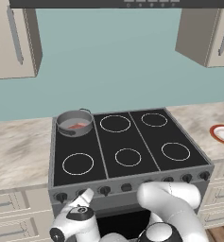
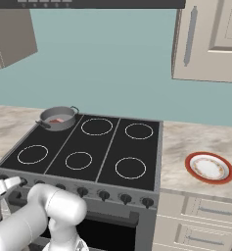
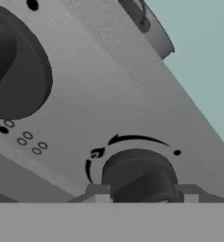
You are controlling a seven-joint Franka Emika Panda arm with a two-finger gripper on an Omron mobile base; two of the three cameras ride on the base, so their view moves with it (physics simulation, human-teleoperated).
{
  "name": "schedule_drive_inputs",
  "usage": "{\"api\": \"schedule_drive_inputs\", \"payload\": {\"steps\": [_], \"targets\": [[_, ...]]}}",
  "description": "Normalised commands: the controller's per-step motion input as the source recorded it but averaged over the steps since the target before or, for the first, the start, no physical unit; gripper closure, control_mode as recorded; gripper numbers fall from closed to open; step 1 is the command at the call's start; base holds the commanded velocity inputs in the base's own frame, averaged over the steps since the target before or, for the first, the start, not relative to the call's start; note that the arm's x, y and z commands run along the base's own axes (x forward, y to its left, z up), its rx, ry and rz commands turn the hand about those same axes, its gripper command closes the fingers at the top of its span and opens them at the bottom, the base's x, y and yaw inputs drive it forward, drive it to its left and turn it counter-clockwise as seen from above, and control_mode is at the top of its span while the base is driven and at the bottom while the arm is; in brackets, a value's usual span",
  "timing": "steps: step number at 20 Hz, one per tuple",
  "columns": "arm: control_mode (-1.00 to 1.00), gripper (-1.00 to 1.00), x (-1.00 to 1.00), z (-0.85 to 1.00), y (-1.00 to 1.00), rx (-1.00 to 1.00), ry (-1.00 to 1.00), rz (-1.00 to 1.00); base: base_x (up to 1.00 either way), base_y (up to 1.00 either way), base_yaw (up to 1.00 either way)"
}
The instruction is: Retrieve the frozen meat and place it in the pot on a burner. Then turn the burner on.
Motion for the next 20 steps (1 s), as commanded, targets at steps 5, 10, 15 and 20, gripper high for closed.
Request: {"api": "schedule_drive_inputs", "payload": {"steps": [5, 10, 15, 20], "targets": [[-1.00, 1.00, 0.02, -0.15, 0.00, -0.23, 0.11, 0.00, 0.00, 0.00, 0.00], [-1.00, 1.00, 0.00, -0.01, 0.00, -0.07, 0.02, 0.00, 0.00, 0.00, 0.00], [-1.00, 1.00, 0.00, 0.00, 0.00, -0.02, 0.00, 0.00, 0.00, 0.00, 0.00], [-1.00, 1.00, 0.00, -0.04, -0.03, -0.14, 0.01, 0.09, 0.00, 0.00, 0.00]]}}
